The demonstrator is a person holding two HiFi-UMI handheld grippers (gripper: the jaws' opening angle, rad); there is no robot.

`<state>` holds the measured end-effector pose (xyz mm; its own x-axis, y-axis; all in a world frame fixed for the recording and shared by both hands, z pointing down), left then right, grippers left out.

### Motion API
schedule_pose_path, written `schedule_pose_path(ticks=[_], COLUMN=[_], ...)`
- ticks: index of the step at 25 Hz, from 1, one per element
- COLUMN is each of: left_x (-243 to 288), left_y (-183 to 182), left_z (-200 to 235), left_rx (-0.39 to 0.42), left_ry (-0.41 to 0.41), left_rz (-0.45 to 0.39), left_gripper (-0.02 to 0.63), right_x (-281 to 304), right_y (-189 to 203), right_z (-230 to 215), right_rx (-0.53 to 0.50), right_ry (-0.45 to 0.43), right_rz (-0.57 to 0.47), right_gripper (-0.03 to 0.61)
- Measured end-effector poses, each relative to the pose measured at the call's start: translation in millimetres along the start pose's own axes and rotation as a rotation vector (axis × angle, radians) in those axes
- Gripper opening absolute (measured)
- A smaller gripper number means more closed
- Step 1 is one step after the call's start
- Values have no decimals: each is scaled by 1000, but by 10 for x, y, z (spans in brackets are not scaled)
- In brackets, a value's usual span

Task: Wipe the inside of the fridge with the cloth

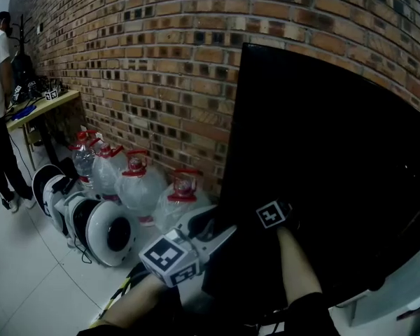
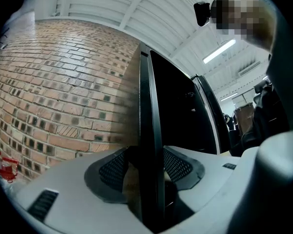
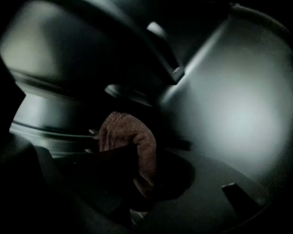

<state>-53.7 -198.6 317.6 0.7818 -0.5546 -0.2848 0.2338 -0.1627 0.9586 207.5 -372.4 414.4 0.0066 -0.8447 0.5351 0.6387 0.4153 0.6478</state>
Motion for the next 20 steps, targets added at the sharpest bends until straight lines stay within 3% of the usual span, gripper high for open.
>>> schedule_pose_path(ticks=[4, 12, 18, 20], left_x=[-8, -16, -11, 6], left_y=[8, 1, -12, -41], left_z=[-1, 16, 23, 30], left_rx=[-3, -14, -14, 0], left_ry=[-1, 0, 20, 40], left_rz=[0, -21, -8, 16], left_gripper=[225, 225, 230, 235], right_x=[-261, -1022, -1571, -1713], right_y=[75, -206, -698, -897], right_z=[-45, -441, -1013, -1158], right_rx=[133, 201, 521, 558], right_ry=[-5, 83, 33, 34], right_rz=[-117, -322, -621, -687], right_gripper=[74, 73, 72, 72])
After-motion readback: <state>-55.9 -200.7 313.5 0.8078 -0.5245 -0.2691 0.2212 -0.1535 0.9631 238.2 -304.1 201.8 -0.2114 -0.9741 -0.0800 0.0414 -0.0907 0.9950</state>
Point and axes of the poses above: the fingertips, and each gripper's own axes: x forward along the fingers, z to its left, y out of its underside, the point moved 10 cm from there along -x, backward along the fingers, and after that the axes turned 6 degrees about -y, right-handed, at the moved point
